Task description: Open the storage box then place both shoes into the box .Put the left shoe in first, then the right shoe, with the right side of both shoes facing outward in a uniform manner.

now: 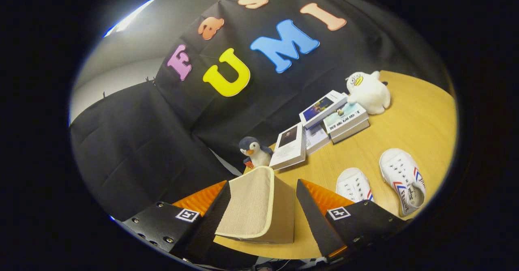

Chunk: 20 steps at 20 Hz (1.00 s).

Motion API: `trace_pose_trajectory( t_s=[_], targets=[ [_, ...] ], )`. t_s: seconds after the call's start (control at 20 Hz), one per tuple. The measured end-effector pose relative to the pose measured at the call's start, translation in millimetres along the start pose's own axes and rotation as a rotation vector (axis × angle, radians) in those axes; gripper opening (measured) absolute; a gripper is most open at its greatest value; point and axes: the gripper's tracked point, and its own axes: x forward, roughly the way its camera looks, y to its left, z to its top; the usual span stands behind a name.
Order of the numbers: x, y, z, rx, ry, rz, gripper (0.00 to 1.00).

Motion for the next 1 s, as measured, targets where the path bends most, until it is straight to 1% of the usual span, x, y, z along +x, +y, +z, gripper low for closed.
trace_pose_trajectory(
  t_s=[0.45, 0.75, 0.8, 1.0],
  targets=[
    [27, 2, -56, 0.211, 0.193, 0.071, 0.99],
    [41, -3, -82, 0.321, 0.267, 0.076, 0.99],
    [43, -2, -86, 0.341, 0.281, 0.083, 0.95],
    [53, 2, -104, 0.393, 0.336, 0.094, 0.95]
  ],
)
